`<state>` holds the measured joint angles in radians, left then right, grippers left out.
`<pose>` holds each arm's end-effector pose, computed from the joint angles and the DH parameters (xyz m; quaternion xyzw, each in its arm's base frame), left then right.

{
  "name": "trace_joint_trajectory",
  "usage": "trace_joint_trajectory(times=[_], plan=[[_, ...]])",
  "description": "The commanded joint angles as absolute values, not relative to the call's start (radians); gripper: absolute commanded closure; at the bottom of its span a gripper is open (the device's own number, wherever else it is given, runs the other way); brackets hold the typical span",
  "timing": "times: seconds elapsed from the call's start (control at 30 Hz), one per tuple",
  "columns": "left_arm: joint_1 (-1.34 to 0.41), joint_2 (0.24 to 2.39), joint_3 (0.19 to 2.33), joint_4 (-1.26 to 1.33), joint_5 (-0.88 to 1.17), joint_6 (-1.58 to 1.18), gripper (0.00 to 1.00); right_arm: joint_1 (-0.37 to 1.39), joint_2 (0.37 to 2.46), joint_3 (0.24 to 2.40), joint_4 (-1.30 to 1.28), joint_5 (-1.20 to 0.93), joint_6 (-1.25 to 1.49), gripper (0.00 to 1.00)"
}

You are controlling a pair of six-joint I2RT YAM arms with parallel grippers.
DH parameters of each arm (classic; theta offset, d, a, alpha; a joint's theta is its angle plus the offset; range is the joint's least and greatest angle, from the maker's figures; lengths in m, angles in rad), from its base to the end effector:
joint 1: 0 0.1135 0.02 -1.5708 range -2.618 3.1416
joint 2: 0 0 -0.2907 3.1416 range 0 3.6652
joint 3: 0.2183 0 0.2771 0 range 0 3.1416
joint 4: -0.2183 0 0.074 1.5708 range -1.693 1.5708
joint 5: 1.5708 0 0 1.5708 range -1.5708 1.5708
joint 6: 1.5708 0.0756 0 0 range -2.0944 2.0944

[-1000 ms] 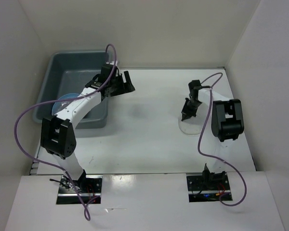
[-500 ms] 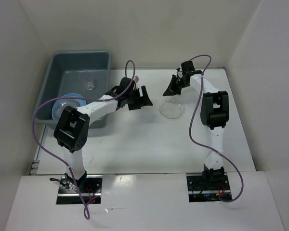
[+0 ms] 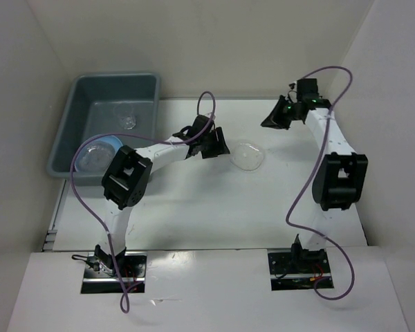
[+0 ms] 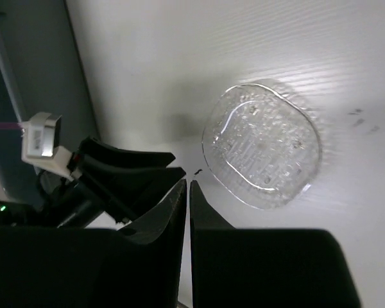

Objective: Place the mixed dishes into the plastic bin

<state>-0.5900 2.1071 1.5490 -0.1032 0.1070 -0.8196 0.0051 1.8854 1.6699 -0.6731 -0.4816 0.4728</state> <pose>0.4505 -0.3113 0.1794 -0.0794 0.8939 -0.3208 0.3030 0.4758 0.0374 0.2813 0.1345 0.9088 0.2952 0.2625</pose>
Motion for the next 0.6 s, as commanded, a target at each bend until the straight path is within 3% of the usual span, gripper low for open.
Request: trace_joint_trajectory(times=[0.0, 0.17, 0.57], plan=[[-0.583, 2.147, 1.597, -0.092, 0.065, -0.838, 0.36, -0.072, 1.747, 1.602, -0.667, -0.474, 0.453, 0.91], [-0.583, 2.169, 1.586, -0.069, 0.045, -0.838, 0.37, -0.136, 1.608, 1.519, -0.647, -0.474, 0.472, 0.90], [-0.592, 2.247, 1.608, -0.023, 0.097, -0.876, 0.40, -0.137, 1.505, 1.399, -0.676, -0.445, 0.463, 0.87]])
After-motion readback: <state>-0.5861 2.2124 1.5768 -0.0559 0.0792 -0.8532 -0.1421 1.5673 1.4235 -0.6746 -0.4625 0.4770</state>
